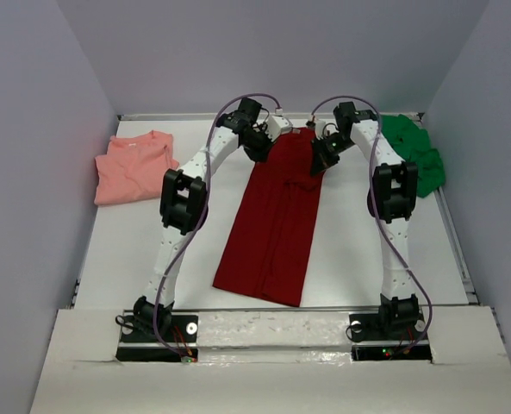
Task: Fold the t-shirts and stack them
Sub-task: Fold the tshirt
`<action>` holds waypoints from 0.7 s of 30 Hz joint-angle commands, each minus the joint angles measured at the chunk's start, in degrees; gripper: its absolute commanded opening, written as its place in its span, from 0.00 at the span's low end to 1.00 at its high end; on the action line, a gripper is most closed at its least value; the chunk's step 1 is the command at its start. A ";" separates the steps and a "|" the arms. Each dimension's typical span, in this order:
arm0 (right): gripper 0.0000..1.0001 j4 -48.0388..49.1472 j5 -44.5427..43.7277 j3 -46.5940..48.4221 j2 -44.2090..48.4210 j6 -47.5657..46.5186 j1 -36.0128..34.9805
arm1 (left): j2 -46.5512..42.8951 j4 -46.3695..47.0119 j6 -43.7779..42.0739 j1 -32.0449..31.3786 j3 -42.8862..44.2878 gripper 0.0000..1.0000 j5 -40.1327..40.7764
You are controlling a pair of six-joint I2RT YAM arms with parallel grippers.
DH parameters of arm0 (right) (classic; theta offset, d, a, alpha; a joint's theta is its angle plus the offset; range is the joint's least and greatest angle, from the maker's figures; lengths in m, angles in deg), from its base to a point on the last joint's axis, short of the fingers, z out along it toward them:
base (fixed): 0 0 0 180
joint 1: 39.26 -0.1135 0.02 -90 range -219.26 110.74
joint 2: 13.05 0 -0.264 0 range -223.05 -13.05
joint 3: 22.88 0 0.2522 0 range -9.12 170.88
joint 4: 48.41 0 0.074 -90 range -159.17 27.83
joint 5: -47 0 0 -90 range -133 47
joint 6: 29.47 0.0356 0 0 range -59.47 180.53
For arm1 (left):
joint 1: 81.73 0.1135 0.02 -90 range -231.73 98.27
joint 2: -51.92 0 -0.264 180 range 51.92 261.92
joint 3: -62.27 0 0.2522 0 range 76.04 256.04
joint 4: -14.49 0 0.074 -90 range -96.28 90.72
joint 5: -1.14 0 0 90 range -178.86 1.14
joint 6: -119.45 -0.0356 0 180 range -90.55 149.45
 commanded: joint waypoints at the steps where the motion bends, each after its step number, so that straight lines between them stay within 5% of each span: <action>1: 0.00 -3.09 2.52 4.45 -1.48 0.13 -0.56 | 2.48 -3.15 0.15 0.38 3.18 0.00 -2.03; 10: 0.00 -0.45 4.45 -4.60 1.06 -1.63 -1.61 | 2.83 -4.29 -0.65 0.38 -2.54 0.00 -3.53; 21: 0.00 -0.02 -1.60 -2.50 -2.89 -2.16 -2.14 | 5.91 -3.77 0.84 0.29 -1.30 0.00 -3.00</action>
